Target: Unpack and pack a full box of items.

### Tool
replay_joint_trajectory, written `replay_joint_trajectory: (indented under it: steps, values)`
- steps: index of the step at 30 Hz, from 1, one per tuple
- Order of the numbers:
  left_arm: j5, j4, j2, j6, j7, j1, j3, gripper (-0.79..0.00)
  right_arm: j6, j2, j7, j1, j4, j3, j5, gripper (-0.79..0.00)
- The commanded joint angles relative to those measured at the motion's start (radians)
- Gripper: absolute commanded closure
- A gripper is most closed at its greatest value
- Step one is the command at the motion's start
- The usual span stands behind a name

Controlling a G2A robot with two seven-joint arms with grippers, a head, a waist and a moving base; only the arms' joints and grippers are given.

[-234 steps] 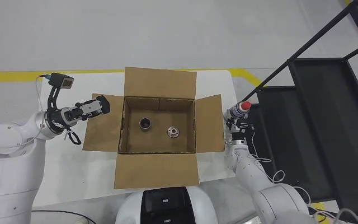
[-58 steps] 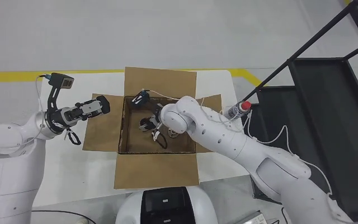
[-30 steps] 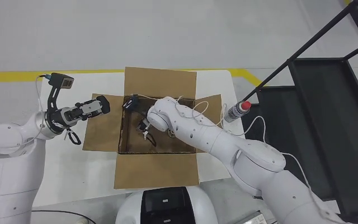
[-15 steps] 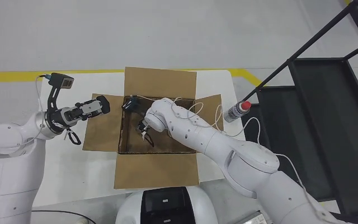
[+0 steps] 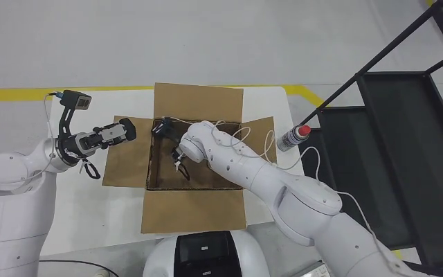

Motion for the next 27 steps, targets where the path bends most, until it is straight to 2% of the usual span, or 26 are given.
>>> replay_joint_trajectory:
  steps: [1, 6, 12, 16, 20, 25, 27]
  values:
    - [0.000, 0.000, 0.000, 0.000, 0.000, 0.000, 0.000, -0.785, 0.003, 0.000, -0.001, -0.003, -0.004, 0.007, -0.007, 0.000]
    - [0.000, 0.000, 0.000, 0.000, 0.000, 0.000, 0.000, -0.785, 0.029, 0.010, 0.010, -0.014, -0.030, 0.028, -0.034, 0.000]
    - [0.000, 0.000, 0.000, 0.000, 0.000, 0.000, 0.000, -0.785, 0.061, 0.054, 0.066, -0.057, -0.188, 0.075, -0.101, 0.000]
    - [0.000, 0.000, 0.000, 0.000, 0.000, 0.000, 0.000, -0.785, 0.079, 0.114, 0.148, -0.131, -0.397, 0.144, -0.172, 0.000]
    - [0.000, 0.000, 0.000, 0.000, 0.000, 0.000, 0.000, -0.785, 0.064, 0.189, 0.261, -0.258, -0.662, 0.244, -0.271, 0.000]
    - [0.000, 0.000, 0.000, 0.000, 0.000, 0.000, 0.000, -0.785, -0.020, 0.269, 0.387, -0.450, -1.000, 0.397, -0.367, 0.000]
    - [0.000, 0.000, 0.000, 0.000, 0.000, 0.000, 0.000, -0.785, -0.055, 0.285, 0.410, -0.499, -1.075, 0.437, -0.374, 0.000]
